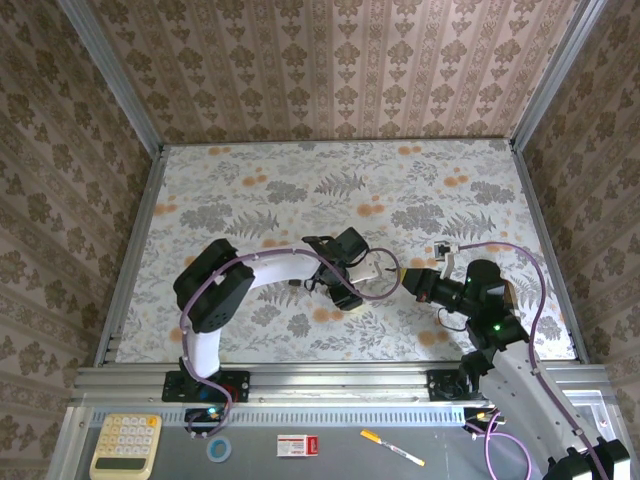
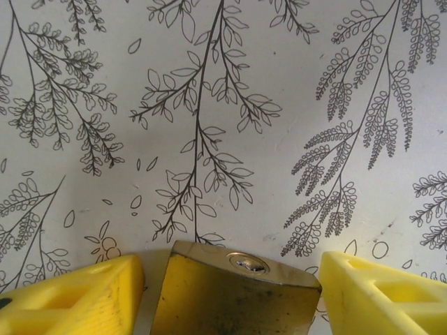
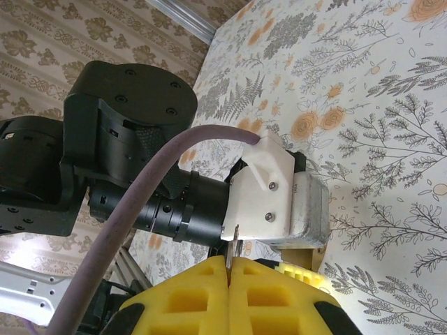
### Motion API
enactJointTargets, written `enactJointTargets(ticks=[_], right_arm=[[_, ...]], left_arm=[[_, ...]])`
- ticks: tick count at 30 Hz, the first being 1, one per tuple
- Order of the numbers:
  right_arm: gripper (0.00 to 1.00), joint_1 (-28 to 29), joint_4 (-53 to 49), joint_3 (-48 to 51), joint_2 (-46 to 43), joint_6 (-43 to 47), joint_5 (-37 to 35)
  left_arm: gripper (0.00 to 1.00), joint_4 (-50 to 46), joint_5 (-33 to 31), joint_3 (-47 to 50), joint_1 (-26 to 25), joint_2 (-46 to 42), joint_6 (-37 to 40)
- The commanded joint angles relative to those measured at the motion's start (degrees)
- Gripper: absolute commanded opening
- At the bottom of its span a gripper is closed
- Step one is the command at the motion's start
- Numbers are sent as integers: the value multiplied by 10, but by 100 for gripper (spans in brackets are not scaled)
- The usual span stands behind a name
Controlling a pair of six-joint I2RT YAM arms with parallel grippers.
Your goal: Unlock with the key
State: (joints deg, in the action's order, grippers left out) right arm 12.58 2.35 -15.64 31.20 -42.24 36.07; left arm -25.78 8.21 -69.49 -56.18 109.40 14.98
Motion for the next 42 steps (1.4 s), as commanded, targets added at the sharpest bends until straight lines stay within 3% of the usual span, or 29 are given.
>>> enactJointTargets(ticks=[1, 20, 29, 39, 42], right_arm=[[0, -4, -8, 0, -6, 3, 6], [0, -4, -23, 1, -23, 4, 5], [0, -4, -27, 3, -28, 6, 8], [0, -5, -38, 3, -46, 1, 7], [0, -5, -44, 2, -54, 0, 8]], left_arm=[[69, -9, -17, 18, 2, -23, -10], [69, 12, 50, 49, 33, -35, 101], [65, 23, 38, 49, 24, -17, 122], [43, 73, -12, 67, -6, 9, 110], [40, 95, -8, 85, -7, 1, 103]])
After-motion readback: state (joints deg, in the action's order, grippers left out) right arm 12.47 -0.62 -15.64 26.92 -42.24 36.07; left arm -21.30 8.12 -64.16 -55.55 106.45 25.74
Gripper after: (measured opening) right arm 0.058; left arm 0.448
